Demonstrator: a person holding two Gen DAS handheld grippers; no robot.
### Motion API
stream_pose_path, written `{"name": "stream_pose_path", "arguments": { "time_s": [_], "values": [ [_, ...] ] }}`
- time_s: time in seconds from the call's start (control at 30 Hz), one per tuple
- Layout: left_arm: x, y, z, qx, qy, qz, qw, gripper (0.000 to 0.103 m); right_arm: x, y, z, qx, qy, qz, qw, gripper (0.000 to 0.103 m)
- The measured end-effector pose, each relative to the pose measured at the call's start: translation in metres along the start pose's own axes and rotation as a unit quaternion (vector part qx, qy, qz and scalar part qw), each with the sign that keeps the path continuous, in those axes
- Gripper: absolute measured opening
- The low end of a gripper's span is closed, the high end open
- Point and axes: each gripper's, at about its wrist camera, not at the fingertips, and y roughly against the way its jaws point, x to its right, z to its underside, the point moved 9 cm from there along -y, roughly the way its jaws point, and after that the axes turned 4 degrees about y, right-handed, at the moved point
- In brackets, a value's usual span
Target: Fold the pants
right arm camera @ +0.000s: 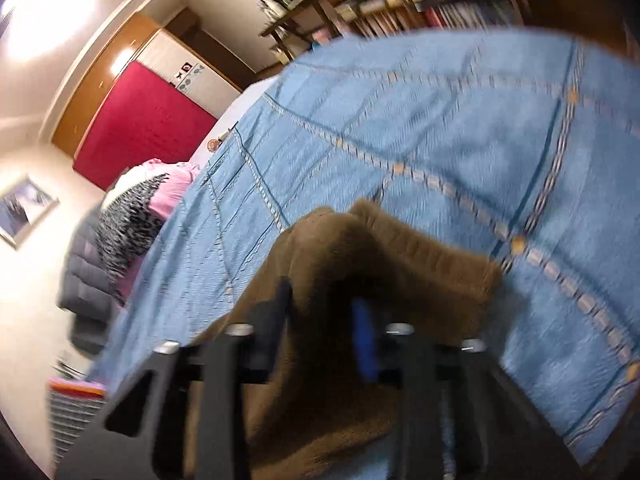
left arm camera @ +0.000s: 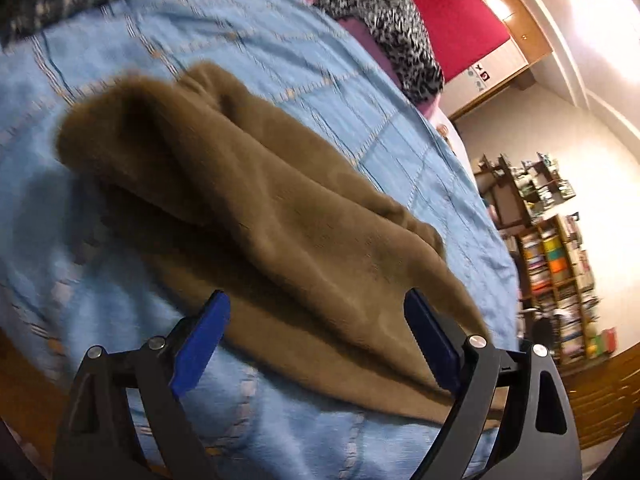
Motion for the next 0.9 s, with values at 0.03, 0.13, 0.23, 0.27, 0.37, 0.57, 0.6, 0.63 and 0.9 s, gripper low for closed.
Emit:
{"name": "stream_pose_path", "arguments": {
  "time_s": [0.03, 0.13, 0.23, 0.27, 0.37, 0.57, 0.6, 0.63, 0.9],
  "values": [
    [0.004, -0.008, 0.002, -0.009, 0.004, 0.008, 0.9999, 0.088, -0.004, 0.004, -0.001, 0.009, 0.014, 0.001, 1.0, 0.014],
    [0.015, -0.028, 0.003, -0.022, -0.004, 0.006, 0.9997, 0.088, -0.014, 0.015, -0.011, 0.03, 0.05, 0.001, 0.998, 0.012],
    [0.025, -0.045, 0.005, -0.036, -0.012, 0.011, 0.9992, 0.088, -0.026, 0.022, -0.016, 0.046, 0.079, 0.001, 0.996, 0.011],
    [0.028, -0.052, 0.006, -0.041, -0.009, 0.014, 0.999, 0.088, -0.028, 0.024, -0.017, 0.049, 0.087, 0.002, 0.995, 0.011],
    [0.028, -0.068, 0.008, -0.047, 0.009, 0.01, 0.9988, 0.081, -0.038, 0.023, -0.021, 0.056, 0.11, 0.012, 0.992, 0.011],
    [0.023, -0.073, 0.009, -0.062, 0.052, 0.032, 0.9962, 0.008, -0.025, 0.011, -0.026, 0.038, 0.087, 0.01, 0.995, 0.011],
    [0.024, -0.068, 0.009, -0.06, 0.046, 0.031, 0.9967, 0.008, -0.024, 0.011, -0.029, 0.037, 0.08, 0.007, 0.996, 0.011],
    [0.024, -0.063, 0.009, -0.059, 0.042, 0.03, 0.9969, 0.007, -0.024, 0.015, -0.032, 0.041, 0.076, 0.004, 0.996, 0.011],
    [0.031, -0.015, 0.037, -0.065, -0.067, -0.014, 0.9955, 0.007, 0.014, 0.057, -0.036, 0.079, 0.102, 0.079, 0.988, 0.008]
  ]
}}
